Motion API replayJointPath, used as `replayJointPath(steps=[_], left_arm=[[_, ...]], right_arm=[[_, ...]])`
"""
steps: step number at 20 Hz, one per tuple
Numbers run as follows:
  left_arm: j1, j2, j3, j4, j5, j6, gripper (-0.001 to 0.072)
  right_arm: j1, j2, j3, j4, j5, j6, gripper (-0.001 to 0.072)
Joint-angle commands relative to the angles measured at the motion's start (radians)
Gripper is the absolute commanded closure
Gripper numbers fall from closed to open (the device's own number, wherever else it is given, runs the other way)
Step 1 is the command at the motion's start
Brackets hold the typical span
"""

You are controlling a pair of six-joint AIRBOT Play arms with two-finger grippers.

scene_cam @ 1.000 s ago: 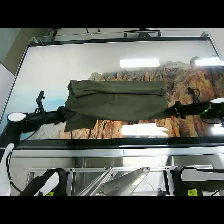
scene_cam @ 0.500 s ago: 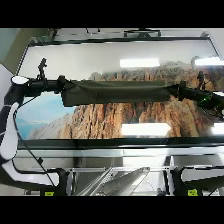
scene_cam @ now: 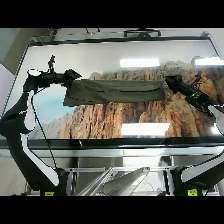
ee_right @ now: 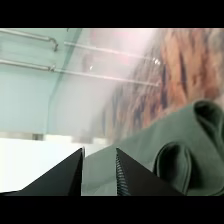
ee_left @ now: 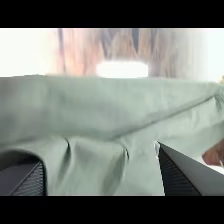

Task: Fold the shirts.

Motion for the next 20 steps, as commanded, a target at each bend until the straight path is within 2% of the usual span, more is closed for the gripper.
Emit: replayJointPath(steps=[1,3,4,5,6,7,9,10,11,12,17,19,20], left_arm=[[0.01,-0.057,0.126,-0.001,-0.005,-0.009,0.0009],[0.03,-0.057,0.193,0.0,-0.024,-0.009,0.0009],[0.042,-0.057,0.227,0.0,-0.035,-0.009,0.001],[0.061,-0.056,0.258,-0.001,-0.045,-0.009,0.001],[0.081,-0.052,0.275,-0.002,-0.05,-0.013,0.001],[0.1,-0.039,0.267,-0.002,-0.048,-0.022,0.001],[0.141,0.01,0.202,-0.003,-0.037,-0.027,0.0011],[0.159,0.034,0.171,-0.002,-0.043,-0.029,0.0068],[0.174,0.056,0.149,-0.003,-0.071,-0.029,0.0353],[0.187,0.071,0.143,-0.002,-0.109,-0.024,0.0676],[0.182,0.079,0.234,-0.003,-0.275,-0.02,0.0695],[0.161,0.082,0.248,-0.003,-0.31,-0.02,0.0695],[0.145,0.093,0.232,-0.003,-0.307,-0.02,0.0695]], right_arm=[[-0.009,-0.009,0.055,-0.093,-0.034,0.016,0.0454],[-0.01,-0.009,0.109,-0.319,-0.027,0.14,0.0293],[-0.008,-0.009,0.14,-0.462,-0.016,0.227,0.0266],[-0.007,-0.009,0.179,-0.622,0.005,0.322,0.019],[-0.007,-0.009,0.215,-0.764,0.031,0.412,0.0072],[-0.007,-0.009,0.245,-0.854,0.056,0.459,0.0014],[-0.007,-0.01,0.281,-0.927,0.09,0.489,0.0014],[-0.005,-0.012,0.286,-0.929,0.089,0.489,0.0014],[-0.003,-0.018,0.288,-0.927,0.086,0.489,0.0014],[0.0,-0.029,0.292,-0.927,0.087,0.504,0.0014],[0.032,-0.117,0.348,-0.925,0.172,0.555,0.0015],[0.057,-0.133,0.352,-0.921,0.161,0.584,0.0018],[0.066,-0.135,0.352,-0.898,0.148,0.586,0.008]])
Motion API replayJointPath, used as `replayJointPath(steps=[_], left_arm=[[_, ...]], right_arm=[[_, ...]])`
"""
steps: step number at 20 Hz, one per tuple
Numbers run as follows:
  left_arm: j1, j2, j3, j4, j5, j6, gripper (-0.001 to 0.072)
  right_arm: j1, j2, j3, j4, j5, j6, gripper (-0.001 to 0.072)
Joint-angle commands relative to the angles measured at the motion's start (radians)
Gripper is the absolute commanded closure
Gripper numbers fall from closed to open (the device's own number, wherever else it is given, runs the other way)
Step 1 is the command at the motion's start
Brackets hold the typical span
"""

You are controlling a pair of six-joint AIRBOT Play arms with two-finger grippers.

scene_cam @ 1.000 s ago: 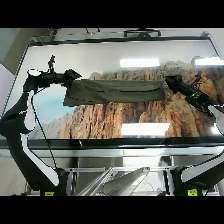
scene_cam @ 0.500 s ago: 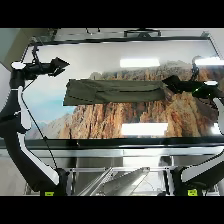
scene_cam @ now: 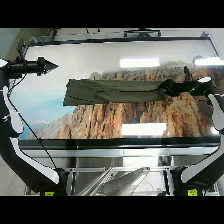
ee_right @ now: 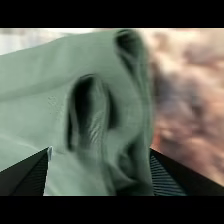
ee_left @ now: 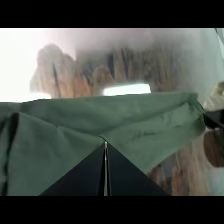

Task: Fold the shirts.

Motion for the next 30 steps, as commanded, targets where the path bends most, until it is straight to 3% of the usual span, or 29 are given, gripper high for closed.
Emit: replayJointPath(steps=[1,2,3,4,5,9,14,19,21,24,26,30], left_arm=[[-0.038,0.027,-0.017,0.001,-0.048,0.002,0.0695],[-0.059,0.04,-0.039,0.002,-0.041,0.004,0.0695],[-0.08,0.053,-0.054,0.003,-0.041,0.013,0.0696],[-0.106,0.065,-0.065,0.005,-0.039,0.018,0.0696],[-0.136,0.077,-0.075,0.01,-0.026,0.018,0.0697],[-0.332,0.072,-0.144,0.048,0.083,-0.008,0.0696],[-0.634,-0.113,-0.186,0.128,0.332,-0.103,0.0695],[-0.787,-0.308,0.041,0.256,0.349,-0.296,0.0696],[-0.805,-0.332,0.054,0.254,0.373,-0.329,0.0695],[-0.805,-0.321,0.015,0.127,0.452,-0.324,0.0695],[-0.783,-0.289,0.005,-0.019,0.446,-0.257,0.0694],[-0.637,-0.121,0.004,-0.241,0.154,-0.125,0.0694]], right_arm=[[0.031,-0.026,0.012,0.02,-0.005,0.035,0.0249],[0.033,-0.026,0.018,0.035,-0.008,0.036,0.0445],[0.033,-0.025,0.025,0.043,0.0,0.036,0.0563],[0.033,-0.024,0.04,0.048,0.015,0.036,0.0659],[0.033,-0.018,0.057,0.047,0.031,0.036,0.0695],[0.032,0.051,0.134,0.045,0.132,0.04,0.0695],[0.04,0.19,0.19,0.116,0.268,0.043,0.0695],[0.051,0.292,0.195,0.232,0.324,0.01,0.0695],[0.051,0.308,0.197,0.251,0.328,-0.002,0.0695],[0.055,0.311,0.198,0.25,0.327,-0.002,0.0696],[0.06,0.311,0.198,0.251,0.32,-0.002,0.0695],[0.136,0.309,0.198,0.252,0.223,0.002,0.0695]])
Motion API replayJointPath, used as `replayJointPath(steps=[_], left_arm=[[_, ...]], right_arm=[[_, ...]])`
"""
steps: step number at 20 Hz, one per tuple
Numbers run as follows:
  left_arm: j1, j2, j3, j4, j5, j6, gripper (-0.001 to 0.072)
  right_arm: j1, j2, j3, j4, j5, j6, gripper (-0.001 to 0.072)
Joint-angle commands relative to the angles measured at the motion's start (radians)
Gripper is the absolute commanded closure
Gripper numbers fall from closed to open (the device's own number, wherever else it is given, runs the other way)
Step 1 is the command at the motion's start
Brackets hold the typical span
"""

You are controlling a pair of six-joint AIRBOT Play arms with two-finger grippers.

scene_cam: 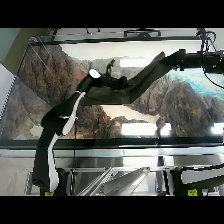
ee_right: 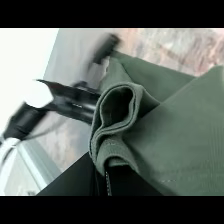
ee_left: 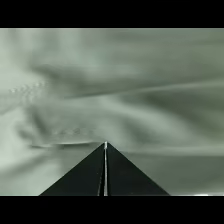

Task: Fold the shirts.

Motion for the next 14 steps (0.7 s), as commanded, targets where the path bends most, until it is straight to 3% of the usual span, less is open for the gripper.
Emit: replayJointPath(steps=[1,7,9,11,12,13,14], left_arm=[[0.138,0.154,-0.003,-0.225,-0.257,0.105,0.0695],[0.448,0.44,-0.003,-0.267,-0.391,0.158,0.0694],[0.509,0.48,-0.003,-0.267,-0.426,0.183,0.0693],[0.547,0.492,-0.003,-0.268,-0.478,0.191,0.0693],[0.56,0.491,-0.005,-0.267,-0.51,0.192,0.0693],[0.571,0.494,-0.026,-0.27,-0.526,0.192,0.0693],[0.58,0.497,-0.056,-0.269,-0.529,0.195,0.0693]], right_arm=[[0.095,-0.004,0.001,0.01,-0.114,0.0,0.0695],[0.578,-0.161,0.001,0.153,-0.582,-0.099,0.0695],[0.744,-0.257,0.001,0.297,-0.781,-0.249,0.0694],[0.891,-0.359,0.003,0.563,-1.034,-0.514,0.0689],[0.95,-0.41,0.015,0.718,-1.134,-0.647,0.0537],[0.984,-0.449,0.03,0.817,-1.159,-0.755,0.0161],[1.001,-0.478,0.043,0.87,-1.146,-0.828,0.0008]])
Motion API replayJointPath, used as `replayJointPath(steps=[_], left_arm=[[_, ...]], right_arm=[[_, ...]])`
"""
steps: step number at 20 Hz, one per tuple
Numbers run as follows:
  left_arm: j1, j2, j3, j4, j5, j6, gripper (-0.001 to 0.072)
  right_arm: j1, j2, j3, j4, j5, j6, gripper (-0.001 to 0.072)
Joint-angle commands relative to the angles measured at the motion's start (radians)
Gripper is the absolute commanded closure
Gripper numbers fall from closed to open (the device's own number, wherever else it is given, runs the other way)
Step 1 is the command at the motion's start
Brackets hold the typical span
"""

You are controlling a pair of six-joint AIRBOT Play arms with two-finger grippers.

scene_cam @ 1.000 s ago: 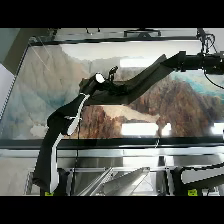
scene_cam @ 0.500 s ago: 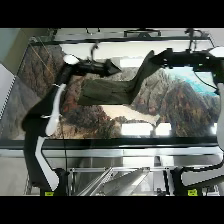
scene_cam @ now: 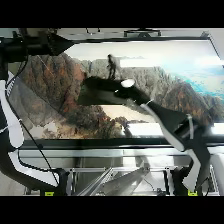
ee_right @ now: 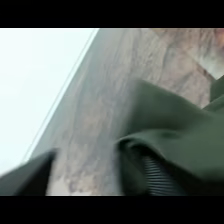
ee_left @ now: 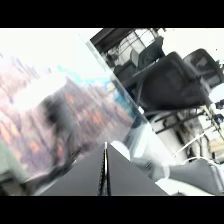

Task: Fold the shirts.

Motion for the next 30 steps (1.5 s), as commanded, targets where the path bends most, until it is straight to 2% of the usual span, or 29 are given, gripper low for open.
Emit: replayJointPath(steps=[1,5,6,7,8,9,12,13,14,15,16,18,22,24,27,30], left_arm=[[0.055,0.022,-0.063,-0.008,-0.064,0.026,0.0693],[0.09,0.022,-0.169,-0.014,-0.024,0.043,0.0693],[0.1,0.022,-0.182,-0.016,-0.021,0.05,0.0693],[0.105,0.022,-0.189,-0.015,-0.02,0.053,0.0693],[0.112,0.022,-0.188,-0.015,-0.021,0.053,0.0693],[0.122,0.022,-0.183,-0.016,-0.027,0.053,0.0694],[0.153,0.022,-0.154,-0.015,-0.072,0.052,0.0693],[0.166,0.022,-0.144,-0.015,-0.084,0.052,0.0694],[0.175,0.022,-0.139,-0.015,-0.083,0.051,0.0694],[0.185,0.022,-0.139,-0.016,-0.079,0.051,0.0694],[0.193,0.022,-0.14,-0.014,-0.079,0.051,0.0693],[0.196,0.022,-0.14,-0.015,-0.08,0.051,0.0694],[0.196,0.022,-0.14,-0.014,-0.082,0.051,0.0694],[0.196,0.022,-0.14,-0.014,-0.083,0.051,0.0694],[0.196,0.022,-0.14,-0.014,-0.082,0.051,0.0694],[0.196,0.022,-0.14,-0.014,-0.087,0.051,0.0694]], right_arm=[[0.133,-0.116,0.029,0.317,-0.208,-0.325,0.0008],[0.081,-0.06,0.028,0.251,-0.115,-0.315,0.0017],[0.061,-0.031,0.028,0.193,-0.081,-0.272,0.0075],[0.038,-0.001,0.028,0.095,-0.05,-0.207,0.0181],[0.009,0.035,0.028,-0.047,-0.021,-0.087,0.0193],[-0.024,0.072,0.028,-0.225,0.012,0.088,0.0193],[-0.163,0.179,0.028,-0.835,0.267,0.716,0.0181],[-0.223,0.208,0.028,-1.012,0.407,0.9,0.0051],[-0.277,0.224,0.028,-1.144,0.529,1.009,0.0011],[-0.33,0.226,0.028,-1.232,0.63,1.065,0.0011],[-0.384,0.216,0.028,-1.27,0.699,1.086,0.001],[-0.462,0.176,0.028,-1.238,0.729,1.086,0.0011],[-0.488,0.066,0.028,-1.105,0.661,1.013,0.001],[-0.473,0.005,0.028,-1.065,0.635,1.009,0.001],[-0.449,-0.06,0.028,-0.934,0.635,0.915,0.0011],[-0.416,-0.074,0.028,-0.9,0.596,0.883,0.0011]])
